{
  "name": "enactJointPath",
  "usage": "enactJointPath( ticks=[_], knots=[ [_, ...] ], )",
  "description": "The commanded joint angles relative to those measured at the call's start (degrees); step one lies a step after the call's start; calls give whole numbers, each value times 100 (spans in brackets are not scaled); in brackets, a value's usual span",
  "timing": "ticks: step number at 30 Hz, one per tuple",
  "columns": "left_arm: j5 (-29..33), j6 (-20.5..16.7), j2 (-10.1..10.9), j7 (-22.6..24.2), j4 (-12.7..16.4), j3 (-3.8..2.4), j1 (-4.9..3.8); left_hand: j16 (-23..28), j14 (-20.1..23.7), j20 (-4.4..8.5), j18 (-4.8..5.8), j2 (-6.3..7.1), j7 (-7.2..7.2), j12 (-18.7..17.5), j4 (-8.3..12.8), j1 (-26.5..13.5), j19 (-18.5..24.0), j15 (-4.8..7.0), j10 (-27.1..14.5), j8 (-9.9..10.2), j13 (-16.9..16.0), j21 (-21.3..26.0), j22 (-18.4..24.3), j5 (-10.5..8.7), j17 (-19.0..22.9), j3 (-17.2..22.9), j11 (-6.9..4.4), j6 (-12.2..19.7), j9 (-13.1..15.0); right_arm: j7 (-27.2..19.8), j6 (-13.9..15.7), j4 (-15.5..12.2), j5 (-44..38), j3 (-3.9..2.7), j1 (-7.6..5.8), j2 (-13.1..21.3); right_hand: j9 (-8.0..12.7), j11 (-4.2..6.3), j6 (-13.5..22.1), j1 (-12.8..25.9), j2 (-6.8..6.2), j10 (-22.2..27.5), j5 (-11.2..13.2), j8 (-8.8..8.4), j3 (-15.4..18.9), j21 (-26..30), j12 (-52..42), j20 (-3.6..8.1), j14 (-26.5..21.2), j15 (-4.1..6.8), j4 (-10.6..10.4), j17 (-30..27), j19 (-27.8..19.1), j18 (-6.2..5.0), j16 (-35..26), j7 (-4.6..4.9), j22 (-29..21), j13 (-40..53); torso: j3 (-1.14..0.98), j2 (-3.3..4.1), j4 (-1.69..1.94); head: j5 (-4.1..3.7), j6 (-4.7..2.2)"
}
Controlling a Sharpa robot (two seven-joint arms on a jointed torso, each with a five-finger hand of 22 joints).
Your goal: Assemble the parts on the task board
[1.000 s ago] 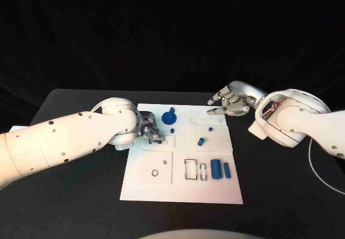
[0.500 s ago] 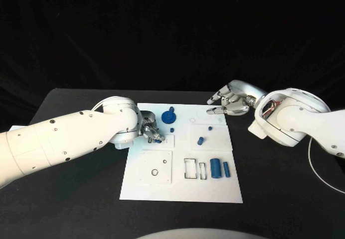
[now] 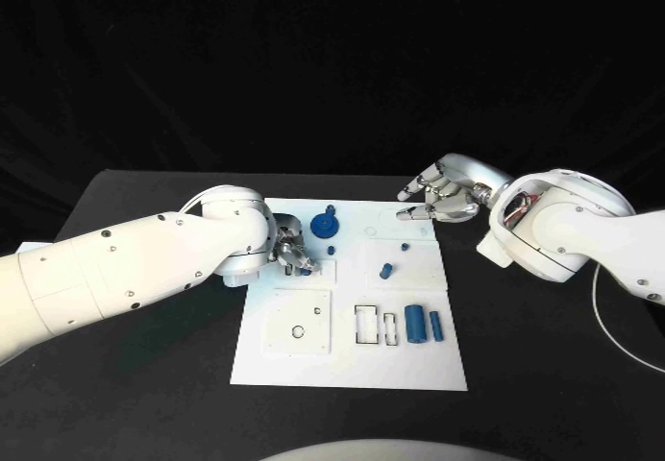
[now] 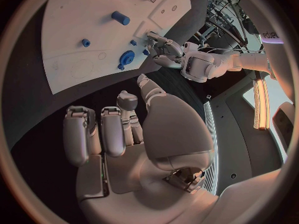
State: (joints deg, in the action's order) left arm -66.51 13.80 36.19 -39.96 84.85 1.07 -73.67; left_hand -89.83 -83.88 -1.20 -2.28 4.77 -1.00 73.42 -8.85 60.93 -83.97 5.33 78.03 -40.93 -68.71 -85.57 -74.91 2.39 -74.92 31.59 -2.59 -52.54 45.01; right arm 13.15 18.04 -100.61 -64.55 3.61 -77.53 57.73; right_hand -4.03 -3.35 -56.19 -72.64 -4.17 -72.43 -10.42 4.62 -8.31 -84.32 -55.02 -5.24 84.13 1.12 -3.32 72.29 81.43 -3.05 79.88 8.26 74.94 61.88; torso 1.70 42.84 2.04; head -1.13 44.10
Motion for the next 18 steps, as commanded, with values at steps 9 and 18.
enactJointPath(
  ticks=[9,18],
  knots=[
    [33,281,-84,-414,-92,28,33,-17,-612,59,71,-63,18,52,-82,-216,-284,47,80,29,-46,-42,-863,36,-1508,-138,-25,-86,-5,-7,-62,-22,-58,0,3,-4,-7,23,-40,-17,22,29,-9,24,35,31,16,9,245,3,-3,-5,-31,-11,-39,-9,85,-5,7,5,-2,-11,-1],
    [33,302,-95,-428,-164,27,33,-17,-612,65,79,-108,22,73,-287,-576,-302,50,121,40,-76,-59,-898,34,-1508,-387,-27,-169,-18,-6,-73,-27,-58,0,3,0,-7,23,-41,-9,22,31,-11,24,45,35,22,9,243,3,-10,-14,-36,-13,-46,-10,77,-11,4,-1,2,-15,5]
  ],
)
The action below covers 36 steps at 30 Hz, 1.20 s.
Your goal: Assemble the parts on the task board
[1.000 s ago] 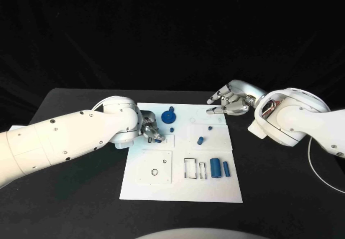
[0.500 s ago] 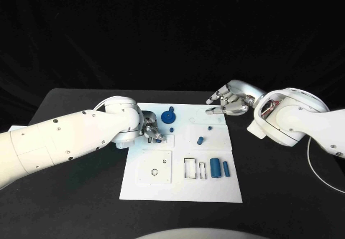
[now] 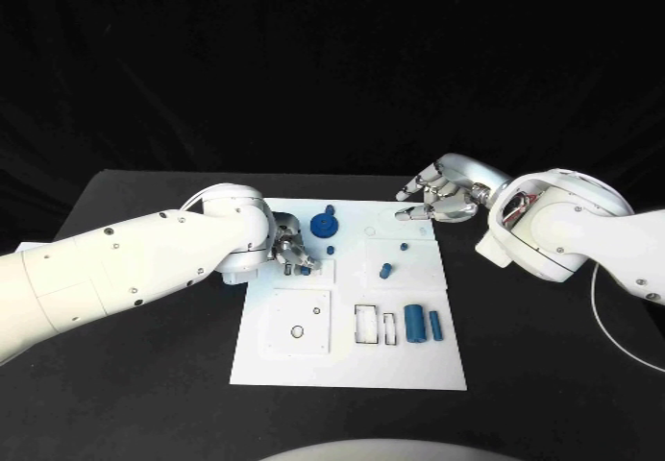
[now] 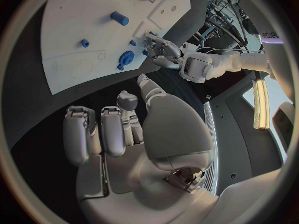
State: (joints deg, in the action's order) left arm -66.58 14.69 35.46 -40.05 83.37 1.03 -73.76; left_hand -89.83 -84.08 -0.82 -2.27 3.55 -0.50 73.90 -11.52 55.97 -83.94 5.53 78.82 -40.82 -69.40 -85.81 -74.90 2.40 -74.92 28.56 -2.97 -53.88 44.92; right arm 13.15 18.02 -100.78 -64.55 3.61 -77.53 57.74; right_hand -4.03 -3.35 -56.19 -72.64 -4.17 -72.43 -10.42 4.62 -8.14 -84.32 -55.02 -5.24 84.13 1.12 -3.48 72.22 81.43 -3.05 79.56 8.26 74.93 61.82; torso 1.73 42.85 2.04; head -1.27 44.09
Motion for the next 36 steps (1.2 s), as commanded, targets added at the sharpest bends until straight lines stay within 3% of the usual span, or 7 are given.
enactJointPath(
  ticks=[1,12,20,25,30,33,36],
  knots=[
    [40,215,-21,-421,-20,32,42,-17,-592,27,79,21,-28,28,-44,-122,-307,30,46,29,-10,-37,-902,34,-1508,-130,11,-44,-10,-7,-73,-10,-57,0,3,-1,-6,23,-42,-5,21,31,-11,24,34,36,22,9,242,3,3,-10,-38,-13,-17,-10,76,-6,1,-2,2,-2,5],
    [26,144,61,-432,-2,22,41,-17,-592,36,83,173,-10,23,-320,-499,-318,42,66,40,-13,-45,-923,34,-1508,-842,-3,-92,-10,-8,-72,6,-57,0,3,2,-6,23,-41,3,19,37,-11,24,45,41,37,9,240,3,-4,-18,-44,-16,-23,-10,67,-19,5,-7,6,-18,-1],
    [-14,20,177,-398,100,-15,36,-17,-592,50,80,228,3,12,-480,-553,-314,57,68,46,-8,-35,-915,31,-1508,-1404,-16,-100,-3,-10,-69,13,-57,0,3,4,-5,23,-40,8,17,41,-11,23,52,43,44,9,240,3,-8,-22,-47,-16,-26,-10,62,-25,1,-4,7,-17,-9],
    [-26,-87,249,-355,185,-106,35,-17,-592,60,73,164,6,-13,-500,-524,-299,64,53,50,17,-13,-886,29,-1508,-1654,-20,-90,3,-12,-70,21,-43,1,3,5,-5,23,-39,13,16,42,-12,22,58,45,47,9,239,3,-12,-24,-49,-17,-28,-10,59,-29,7,-1,2,-11,-16],
    [45,-275,368,-272,324,-287,9,-17,-592,64,56,83,-12,-139,-501,-445,-267,63,-46,76,161,35,-820,28,-1508,-1875,-10,-19,5,-12,-76,37,-35,2,4,5,-5,23,-39,13,16,42,-12,22,58,45,47,9,239,3,-12,-24,-49,-17,-28,-10,59,-29,1,-4,3,-22,-24],
    [267,-291,440,-246,379,-383,-97,-17,-592,47,20,50,-63,-440,-501,-323,-188,35,-292,136,502,146,-665,29,-1508,-2062,28,122,-3,-11,-80,50,-33,4,5,2,-5,23,-39,13,16,42,-12,22,58,45,47,9,239,3,-12,-24,-49,-17,-28,-10,59,-29,1,-2,1,-12,-34],
    [557,-97,502,-296,364,-441,-284,-17,-592,4,-41,61,-154,-895,-505,-204,-49,-27,-689,267,1002,336,-404,31,-1508,-2251,118,356,-49,-8,-84,65,-30,6,6,-6,-5,23,-39,13,16,42,-12,22,58,45,47,9,239,3,-12,-24,-49,-17,-28,-10,59,-29,-2,-2,0,-1,-41]
  ],
)
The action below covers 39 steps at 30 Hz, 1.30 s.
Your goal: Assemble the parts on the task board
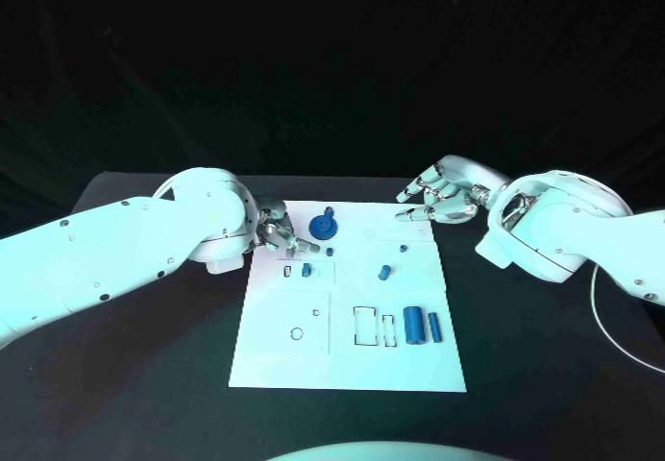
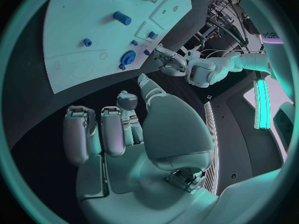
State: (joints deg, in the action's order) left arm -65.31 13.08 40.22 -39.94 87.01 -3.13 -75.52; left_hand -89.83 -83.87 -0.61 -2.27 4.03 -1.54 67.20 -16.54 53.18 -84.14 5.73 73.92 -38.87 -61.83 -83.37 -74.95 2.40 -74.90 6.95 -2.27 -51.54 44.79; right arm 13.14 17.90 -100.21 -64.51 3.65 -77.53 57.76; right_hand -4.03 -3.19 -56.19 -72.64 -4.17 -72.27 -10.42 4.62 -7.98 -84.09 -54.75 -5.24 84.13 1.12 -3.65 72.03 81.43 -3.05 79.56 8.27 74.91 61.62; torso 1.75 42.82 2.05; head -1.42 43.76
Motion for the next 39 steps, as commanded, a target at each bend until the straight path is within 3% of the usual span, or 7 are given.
enactJointPath(
  ticks=[1,7,13,18,24,32,39],
  knots=[
    [495,180,38,-342,-28,-37,-182,-17,-613,-41,-62,5,-91,-366,-2,120,24,-82,-335,131,393,164,-304,29,-1510,-153,85,205,-67,-7,-73,13,-33,2,6,-10,-5,6,-39,13,16,26,-12,22,42,21,19,9,239,3,4,-5,-49,-17,-28,-10,61,-9,-7,3,-2,26,-16],
    [355,774,-60,-444,-470,-46,-510,-17,-613,-169,-148,-106,-235,-738,80,653,226,-209,-740,333,812,464,68,37,-1510,-344,214,369,-232,0,-73,31,-30,4,7,-18,-5,6,-39,13,16,26,-12,22,42,21,19,9,239,3,4,-5,-49,-17,-28,-10,61,-9,-10,-7,16,30,-38],
    [11,744,-364,-256,-1120,28,-622,-17,-613,-245,-162,-214,-316,-759,24,953,240,-271,-812,503,893,525,121,39,-1510,-513,287,458,-416,2,-76,49,-29,5,7,-35,-5,6,-39,13,16,26,-12,22,42,21,19,9,239,3,4,-5,-49,-17,-28,-10,61,-9,1,-7,21,55,-59],
    [-92,694,-649,-128,-1641,98,-645,-17,-613,-261,-153,-269,-326,-686,9,1022,208,-281,-762,541,843,499,78,39,-1510,-592,296,443,-484,-2,-84,60,-28,6,7,-61,-5,6,-39,13,16,26,-12,22,42,21,19,9,239,3,4,-5,-49,-17,-28,-10,61,-9,5,7,4,100,-91],
    [-130,1032,-924,-90,-2100,221,-646,-17,-613,-254,-117,-400,-286,-446,-2,1059,107,-261,-559,486,631,378,-88,39,-1510,-733,266,291,-533,-4,-97,68,-28,6,7,-78,-5,7,-40,20,20,11,-15,23,54,21,-4,9,239,4,-6,-6,-47,-16,-30,-11,64,7,2,7,0,107,-81],
    [-92,1161,-1145,-152,-2396,352,-586,-17,-613,-256,-89,-565,-347,-376,-2,1073,32,-280,-514,620,610,298,-198,38,-1510,-921,303,509,-623,-30,-106,73,-17,6,7,-105,-5,7,-40,20,20,11,-15,23,54,21,-4,9,239,4,-6,-6,-47,-16,-30,-11,64,7,-1,0,11,130,-60],
    [41,1160,-1221,-136,-2502,397,-535,-17,-613,-274,-82,-627,-379,-355,8,1135,12,-303,-504,670,604,277,-229,38,-1510,-973,331,591,-653,-35,-110,81,-14,6,7,-118,-5,7,-40,20,20,11,-15,23,54,21,-4,9,239,4,-6,-6,-47,-16,-30,-11,64,7,2,-3,9,140,-47]
  ],
)
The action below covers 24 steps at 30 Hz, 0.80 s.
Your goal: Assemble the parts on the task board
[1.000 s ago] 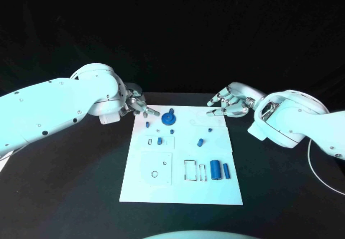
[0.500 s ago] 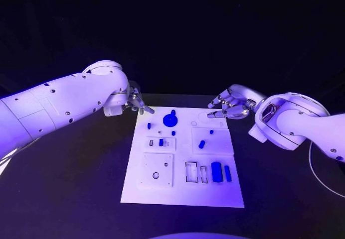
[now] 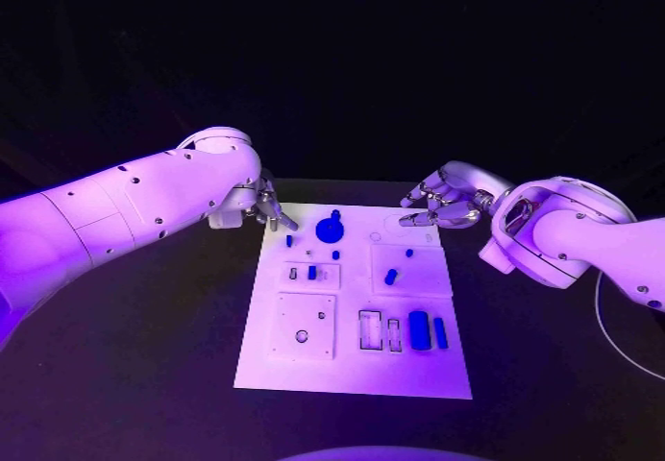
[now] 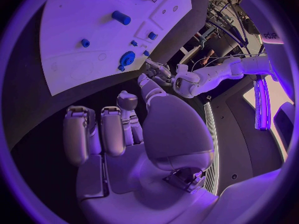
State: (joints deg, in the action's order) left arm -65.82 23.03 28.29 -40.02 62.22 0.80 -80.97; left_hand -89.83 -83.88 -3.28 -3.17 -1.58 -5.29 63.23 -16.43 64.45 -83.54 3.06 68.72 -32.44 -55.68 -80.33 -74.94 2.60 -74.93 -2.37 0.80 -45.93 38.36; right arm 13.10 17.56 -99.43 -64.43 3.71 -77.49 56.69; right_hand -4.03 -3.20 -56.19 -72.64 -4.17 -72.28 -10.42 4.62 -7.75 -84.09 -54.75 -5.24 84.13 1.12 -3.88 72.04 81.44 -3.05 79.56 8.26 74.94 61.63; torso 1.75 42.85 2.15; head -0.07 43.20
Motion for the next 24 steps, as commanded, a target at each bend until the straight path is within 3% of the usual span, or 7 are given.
enactJointPath(
  ticks=[1,15,24],
  knots=[
    [105,170,-36,-120,-30,7,15,-17,-612,-9,10,-76,-4,53,-5,11,-53,-37,25,21,-21,-33,-238,18,-1507,-46,25,23,-7,-32,-75,5,-22,0,4,-13,-5,8,-40,20,21,13,-15,23,31,21,-4,9,239,4,17,-7,-47,-16,-30,-11,61,7,1,-6,-2,8,12],
    [228,245,-119,-32,-96,26,81,-17,-612,-10,23,-169,40,155,-10,8,-92,-23,107,-117,-103,-81,-309,18,-1507,-194,-4,-119,73,-30,-80,17,-21,0,5,-41,-5,10,-42,17,33,-11,-22,23,36,20,-42,10,241,5,12,1,-44,-15,-27,-12,66,33,2,-3,-4,15,37],
    [314,271,-138,10,-89,27,103,-17,-612,-1,32,-214,61,192,0,53,-110,-10,147,-160,-136,-109,-349,18,-1507,-225,-22,-158,106,-22,-97,25,-21,0,6,-55,-5,11,-43,11,38,-17,-25,24,36,19,-50,10,241,5,13,0,-43,-15,-28,-13,67,39,-9,-7,-1,15,48]
  ],
)
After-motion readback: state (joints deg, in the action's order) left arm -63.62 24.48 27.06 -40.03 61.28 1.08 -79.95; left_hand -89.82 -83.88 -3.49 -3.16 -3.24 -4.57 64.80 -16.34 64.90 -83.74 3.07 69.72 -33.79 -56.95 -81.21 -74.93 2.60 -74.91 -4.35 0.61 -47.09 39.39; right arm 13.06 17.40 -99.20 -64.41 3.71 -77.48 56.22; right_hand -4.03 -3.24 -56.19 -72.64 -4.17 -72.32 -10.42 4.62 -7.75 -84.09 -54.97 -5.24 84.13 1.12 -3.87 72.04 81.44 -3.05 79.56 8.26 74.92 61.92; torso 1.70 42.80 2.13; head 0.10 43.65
